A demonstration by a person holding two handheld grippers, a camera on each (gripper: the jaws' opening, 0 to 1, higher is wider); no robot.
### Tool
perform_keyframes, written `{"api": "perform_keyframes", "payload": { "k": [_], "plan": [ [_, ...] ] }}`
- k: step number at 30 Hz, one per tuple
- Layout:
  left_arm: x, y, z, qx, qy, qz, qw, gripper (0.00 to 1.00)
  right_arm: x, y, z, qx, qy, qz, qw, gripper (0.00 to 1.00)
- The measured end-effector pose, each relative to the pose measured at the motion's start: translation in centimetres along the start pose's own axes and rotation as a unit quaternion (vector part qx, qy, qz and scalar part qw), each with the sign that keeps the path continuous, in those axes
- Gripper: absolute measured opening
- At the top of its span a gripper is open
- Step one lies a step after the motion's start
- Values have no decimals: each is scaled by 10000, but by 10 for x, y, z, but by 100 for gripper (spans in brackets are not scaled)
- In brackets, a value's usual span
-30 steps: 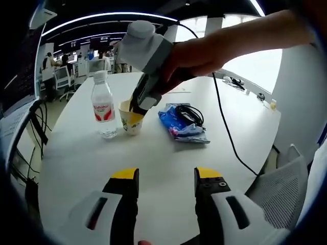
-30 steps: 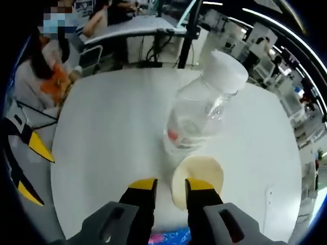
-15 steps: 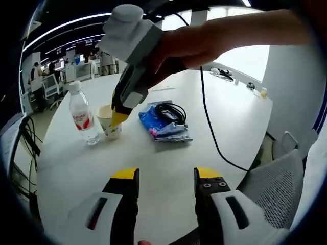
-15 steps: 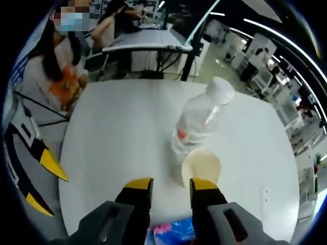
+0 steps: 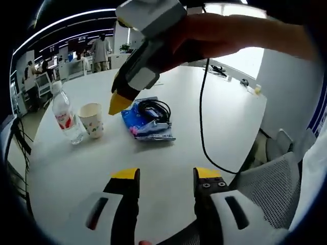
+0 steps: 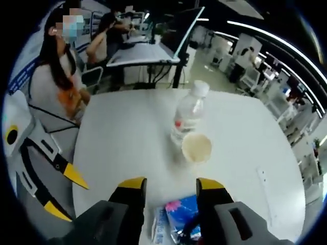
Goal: Arrange the tabletop items into an orderly group along one side of the table until the central work area is clear of visible clutter.
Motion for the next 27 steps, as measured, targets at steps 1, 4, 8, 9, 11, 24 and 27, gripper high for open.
{"api": "perform_keyframes", "payload": {
  "k": [1, 4, 8, 9, 11, 24, 27],
  "plan": [
    [3, -1, -2, -1, -24, 15, 10000, 40, -1, 4, 6, 15, -74, 11, 10000, 39],
    [8, -5, -5, 3, -58, 41, 10000, 40, -4, 12, 20, 8, -221, -1, 9998, 39],
    [14, -10, -7, -15, -85, 73, 9999, 41, -7, 23, 40, 81, -640, 14, 9979, 39],
    [15, -11, -7, -19, -84, 78, 9999, 41, -7, 26, 45, 87, -752, 17, 9971, 39],
    [17, -14, -8, -27, -52, 95, 9999, 41, -9, 31, 54, 124, -863, -4, 9962, 39],
    [33, -29, -11, -105, -79, 171, 9998, 40, -24, 59, 113, 53, -1630, 76, 9866, 42],
    [34, -31, -12, -123, -110, 182, 9997, 41, -26, 65, 126, 66, -1791, 126, 9837, 43]
  ]
}}
Point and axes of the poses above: the point that each gripper's makers call its tool centre point, and the gripper's own axes: y roughly backward along the fingers, x roughly to its right, z roughly out of its underside, the point moved 3 cm from there along y, roughly backward along the fingers, and after that the axes turned 2 degrees about -z, right-handed, at the moved point
